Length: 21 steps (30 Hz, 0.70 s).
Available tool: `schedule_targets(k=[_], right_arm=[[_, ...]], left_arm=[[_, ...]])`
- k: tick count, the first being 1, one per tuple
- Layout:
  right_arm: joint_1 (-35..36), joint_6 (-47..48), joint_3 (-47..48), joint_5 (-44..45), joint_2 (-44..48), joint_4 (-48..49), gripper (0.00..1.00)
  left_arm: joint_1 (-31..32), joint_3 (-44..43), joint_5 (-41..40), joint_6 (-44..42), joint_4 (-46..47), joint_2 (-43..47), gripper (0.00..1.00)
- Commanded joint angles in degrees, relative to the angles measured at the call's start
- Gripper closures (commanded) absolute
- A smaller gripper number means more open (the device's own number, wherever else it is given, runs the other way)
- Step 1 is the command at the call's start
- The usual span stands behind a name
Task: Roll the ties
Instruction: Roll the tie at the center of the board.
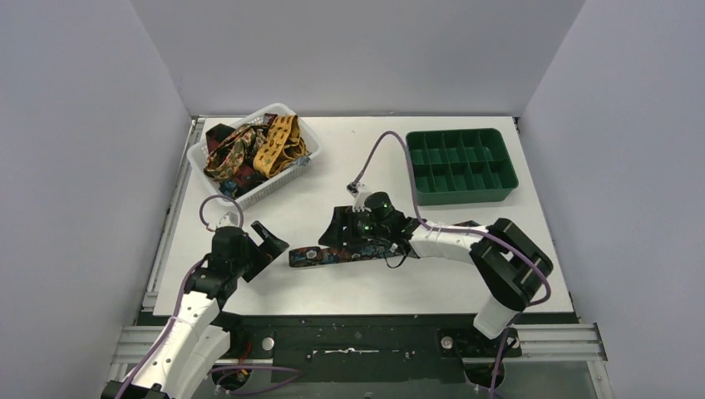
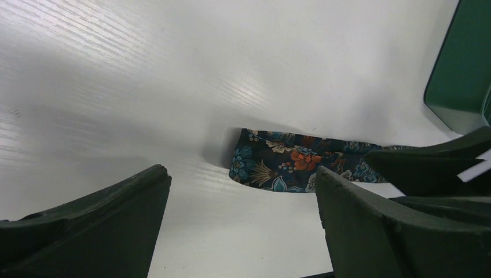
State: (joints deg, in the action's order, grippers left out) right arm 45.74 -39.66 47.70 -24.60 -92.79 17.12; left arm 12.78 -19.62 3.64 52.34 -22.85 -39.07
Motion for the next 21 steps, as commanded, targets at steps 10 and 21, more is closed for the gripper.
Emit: schedule_targets(k=[10, 21], right_arm=[[1.7, -14.6, 2.1, -7.0, -7.1, 6.4, 0.52], [1.2, -14.5, 5.6, -8.0, -11.3, 2.1, 0.61]], left_arm=[[-0.5, -0.4, 3.3, -1.2, 2.9, -0.5, 0.06], [-0.5, 0.1, 5.3, -1.9, 4.8, -1.4, 0.06]])
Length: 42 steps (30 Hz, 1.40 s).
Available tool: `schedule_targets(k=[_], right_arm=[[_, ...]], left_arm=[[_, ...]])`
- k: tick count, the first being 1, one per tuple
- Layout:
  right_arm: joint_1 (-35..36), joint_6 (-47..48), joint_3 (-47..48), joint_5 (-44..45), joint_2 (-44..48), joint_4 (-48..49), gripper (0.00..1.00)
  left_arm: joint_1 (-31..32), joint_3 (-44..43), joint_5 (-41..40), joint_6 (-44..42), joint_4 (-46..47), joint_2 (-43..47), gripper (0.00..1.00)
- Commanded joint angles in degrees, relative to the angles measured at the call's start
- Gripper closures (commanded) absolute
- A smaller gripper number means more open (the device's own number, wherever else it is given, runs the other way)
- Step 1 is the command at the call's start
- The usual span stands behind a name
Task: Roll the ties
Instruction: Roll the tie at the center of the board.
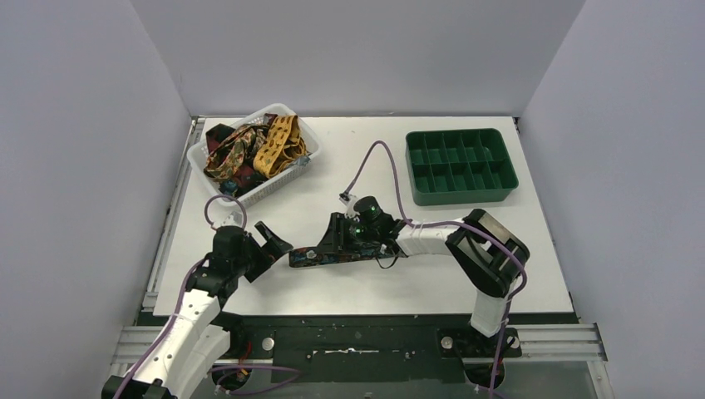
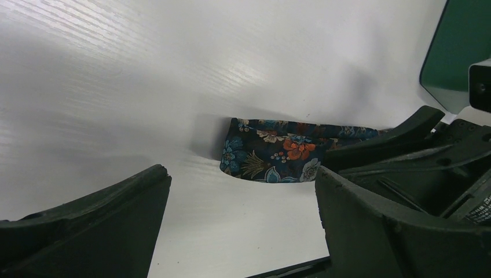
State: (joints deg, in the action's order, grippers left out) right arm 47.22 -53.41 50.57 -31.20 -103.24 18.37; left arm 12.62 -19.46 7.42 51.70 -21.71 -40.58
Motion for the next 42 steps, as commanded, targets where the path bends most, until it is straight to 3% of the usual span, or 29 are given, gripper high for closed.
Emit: schedule_targets(k=[1, 31, 42], right_arm=[[-0.2, -0.7, 3.0, -1.5, -1.1, 0.9, 0.62], [-1.8, -0.7, 4.6, -3.3, -5.5, -3.4, 0.71], [-2.4, -1.3, 4.6, -4.2, -7.2, -4.3, 0.74]], left_arm=[[-0.4, 0.0, 1.8, -1.3, 3.9, 0.0, 0.06], [-0.4, 5.4, 9.4, -0.6, 14.4, -4.3, 0.11], [-0.4, 9.4, 14.2, 0.4, 27.5, -10.6, 0.19]])
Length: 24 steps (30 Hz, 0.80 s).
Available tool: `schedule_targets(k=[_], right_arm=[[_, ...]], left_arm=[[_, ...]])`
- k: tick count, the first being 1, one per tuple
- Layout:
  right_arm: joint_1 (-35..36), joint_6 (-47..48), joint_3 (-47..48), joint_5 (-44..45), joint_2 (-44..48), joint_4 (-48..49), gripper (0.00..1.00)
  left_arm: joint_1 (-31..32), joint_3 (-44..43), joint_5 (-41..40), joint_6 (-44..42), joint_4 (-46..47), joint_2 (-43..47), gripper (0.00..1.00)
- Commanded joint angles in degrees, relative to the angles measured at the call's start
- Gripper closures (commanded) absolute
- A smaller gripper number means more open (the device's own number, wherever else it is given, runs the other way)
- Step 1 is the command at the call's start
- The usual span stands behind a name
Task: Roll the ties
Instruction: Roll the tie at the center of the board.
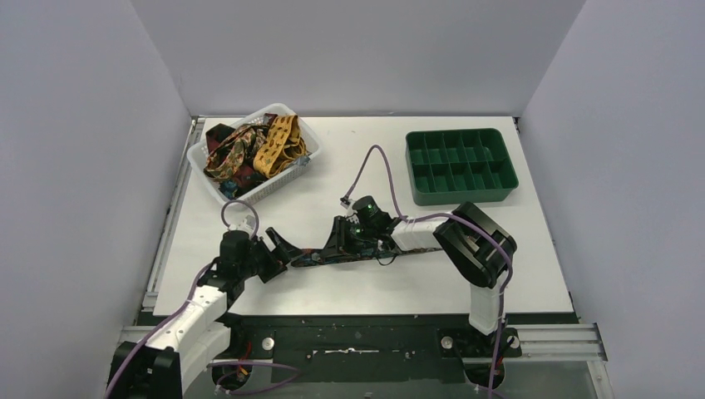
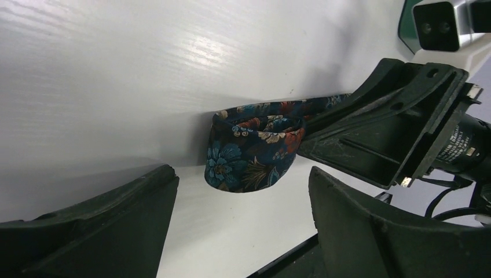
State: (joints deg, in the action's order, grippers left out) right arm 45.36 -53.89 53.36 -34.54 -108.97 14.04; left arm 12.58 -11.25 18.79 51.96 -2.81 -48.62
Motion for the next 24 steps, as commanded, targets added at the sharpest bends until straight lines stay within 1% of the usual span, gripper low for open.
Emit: schedule_targets(k=[1, 13, 17, 20, 24], right_arm=[[-0.5, -0.9, 1.8, -1.0, -1.7, 0.0, 0.74], [-1.2, -0.7, 2.1, -2.4, -3.0, -0.6, 0.75], [-1.2, -0.7, 2.2, -2.5, -3.5, -0.6, 0.75], [-1.4, -0.7, 2.3, -2.7, -3.7, -0.7, 0.75], [-1.4, -0.8, 2.3, -2.8, -3.9, -0.7, 0.75]], left_arm=[[-0.3, 1.3, 3.1, 0.1, 9.8, -3.4, 0.2], [-0.3, 1.1, 5.7, -4.7, 16.0, -11.3, 0.29], [-0.3, 1.1, 7.0, -5.8, 17.5, -12.4, 0.33], [-0.3, 1.3, 7.4, -6.2, 17.4, -12.6, 0.38], [-0.3, 2.7, 7.7, -5.9, 18.5, -12.0, 0.39]])
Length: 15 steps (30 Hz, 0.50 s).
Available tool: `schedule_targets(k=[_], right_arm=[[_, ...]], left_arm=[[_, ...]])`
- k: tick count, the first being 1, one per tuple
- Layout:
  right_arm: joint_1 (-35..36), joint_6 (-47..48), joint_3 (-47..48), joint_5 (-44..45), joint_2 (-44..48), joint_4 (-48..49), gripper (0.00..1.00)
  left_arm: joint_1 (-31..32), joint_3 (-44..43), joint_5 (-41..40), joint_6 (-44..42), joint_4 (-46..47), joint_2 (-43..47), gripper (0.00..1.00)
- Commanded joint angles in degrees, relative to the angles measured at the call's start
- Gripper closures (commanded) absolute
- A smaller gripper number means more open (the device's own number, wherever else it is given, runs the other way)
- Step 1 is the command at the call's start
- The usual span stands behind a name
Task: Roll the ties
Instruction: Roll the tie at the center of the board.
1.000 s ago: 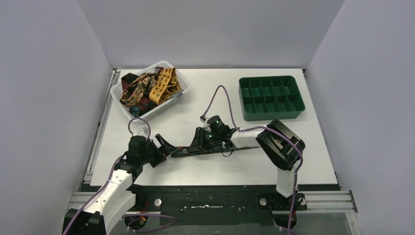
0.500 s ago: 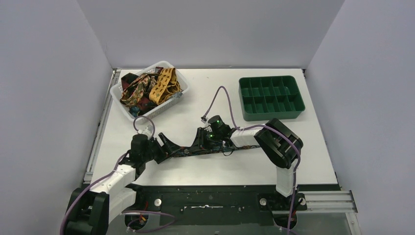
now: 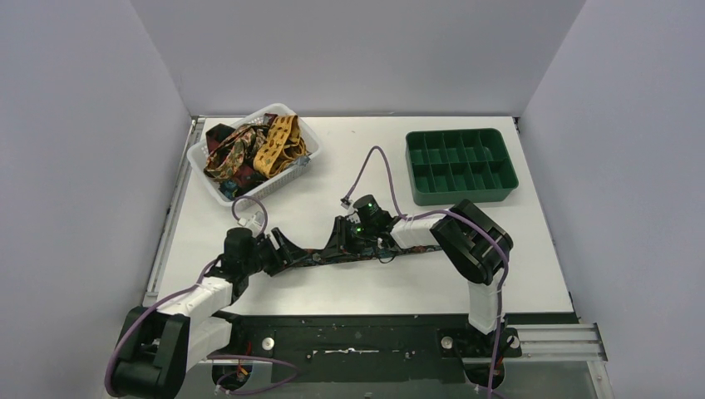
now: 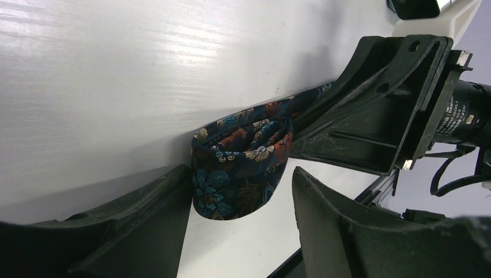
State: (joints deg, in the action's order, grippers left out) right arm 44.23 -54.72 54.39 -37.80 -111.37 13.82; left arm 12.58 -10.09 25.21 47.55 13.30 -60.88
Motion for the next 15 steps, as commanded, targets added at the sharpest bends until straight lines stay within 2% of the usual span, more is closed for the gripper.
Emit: schedule_targets(k=[1, 7, 15], right_arm=[[-0.3, 0.1, 1.2, 0.4, -1.5, -0.5, 0.75], [-0.4, 0.1, 1.3, 0.1, -1.8, -0.6, 0.75], [-0.8, 0.5, 1.8, -1.0, -1.3, -0.4, 0.75]], left_arm=[[-0.3, 1.7, 1.3, -1.4, 2.9, 0.4, 0.4], [-0.3, 1.4, 2.7, -1.8, 4.8, -0.1, 0.49], [-0.3, -0.2, 0.0, -1.7, 2.7, 1.3, 0.68]])
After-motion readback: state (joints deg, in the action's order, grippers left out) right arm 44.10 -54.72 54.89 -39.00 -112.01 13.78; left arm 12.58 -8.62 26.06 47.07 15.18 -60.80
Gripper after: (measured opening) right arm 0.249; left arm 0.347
